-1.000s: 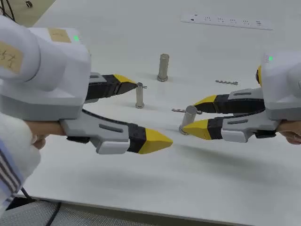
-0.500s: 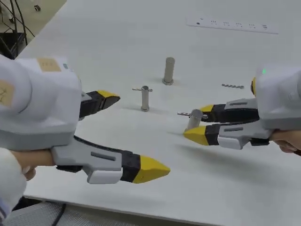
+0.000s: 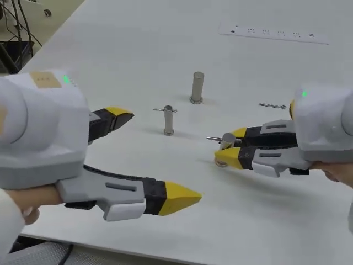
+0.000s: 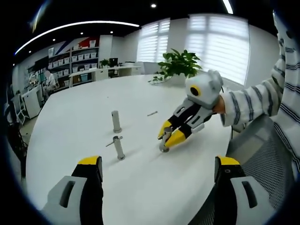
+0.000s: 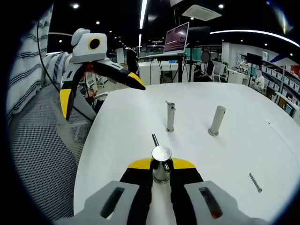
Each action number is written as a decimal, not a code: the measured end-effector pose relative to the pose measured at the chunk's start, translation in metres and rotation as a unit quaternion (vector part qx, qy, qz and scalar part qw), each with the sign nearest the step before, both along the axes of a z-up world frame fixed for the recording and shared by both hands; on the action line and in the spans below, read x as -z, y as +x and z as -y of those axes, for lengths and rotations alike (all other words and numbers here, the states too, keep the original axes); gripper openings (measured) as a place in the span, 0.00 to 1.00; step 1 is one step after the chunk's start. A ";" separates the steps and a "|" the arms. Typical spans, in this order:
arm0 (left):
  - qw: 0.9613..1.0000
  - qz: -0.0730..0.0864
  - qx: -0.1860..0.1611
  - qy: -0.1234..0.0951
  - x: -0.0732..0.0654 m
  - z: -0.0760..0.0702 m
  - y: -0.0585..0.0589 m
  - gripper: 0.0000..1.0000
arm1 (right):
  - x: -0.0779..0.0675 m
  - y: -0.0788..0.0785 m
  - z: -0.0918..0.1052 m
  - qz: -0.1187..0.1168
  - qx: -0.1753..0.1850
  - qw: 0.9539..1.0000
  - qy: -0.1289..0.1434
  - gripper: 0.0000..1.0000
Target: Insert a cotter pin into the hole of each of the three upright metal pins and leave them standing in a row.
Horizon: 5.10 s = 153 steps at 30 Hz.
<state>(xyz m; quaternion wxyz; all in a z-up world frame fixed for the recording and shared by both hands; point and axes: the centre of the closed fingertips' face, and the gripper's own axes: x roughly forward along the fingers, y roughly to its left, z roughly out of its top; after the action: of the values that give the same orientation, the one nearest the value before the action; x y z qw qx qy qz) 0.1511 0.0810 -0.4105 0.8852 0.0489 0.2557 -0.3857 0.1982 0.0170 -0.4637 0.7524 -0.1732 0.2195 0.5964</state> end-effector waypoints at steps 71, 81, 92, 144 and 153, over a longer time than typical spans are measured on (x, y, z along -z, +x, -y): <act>0.998 -0.011 -0.038 -0.043 -0.012 -0.010 0.012 0.95 | -0.072 -0.003 0.085 -0.035 0.195 0.977 0.074 0.90; 0.999 -0.010 -0.031 -0.044 -0.014 -0.006 0.024 0.94 | -0.067 -0.023 0.097 -0.081 0.242 0.963 0.082 0.97; 0.997 -0.012 -0.027 -0.066 -0.016 0.008 0.037 0.93 | -0.062 -0.034 0.116 -0.095 0.294 0.947 0.082 0.98; 0.999 -0.012 0.038 0.030 0.002 0.034 0.161 0.60 | -0.063 -0.055 0.155 -0.118 0.381 0.912 0.097 0.93; 0.997 -0.021 0.040 0.056 0.024 0.032 0.180 0.46 | -0.057 -0.061 0.156 -0.121 0.371 0.918 0.073 0.92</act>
<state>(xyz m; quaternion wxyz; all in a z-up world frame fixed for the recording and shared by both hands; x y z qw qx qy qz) 0.3314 0.0489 -0.4343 0.8593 0.1006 0.2933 -0.4068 0.1372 -0.1392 -0.4072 0.8980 0.0497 0.3127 0.3054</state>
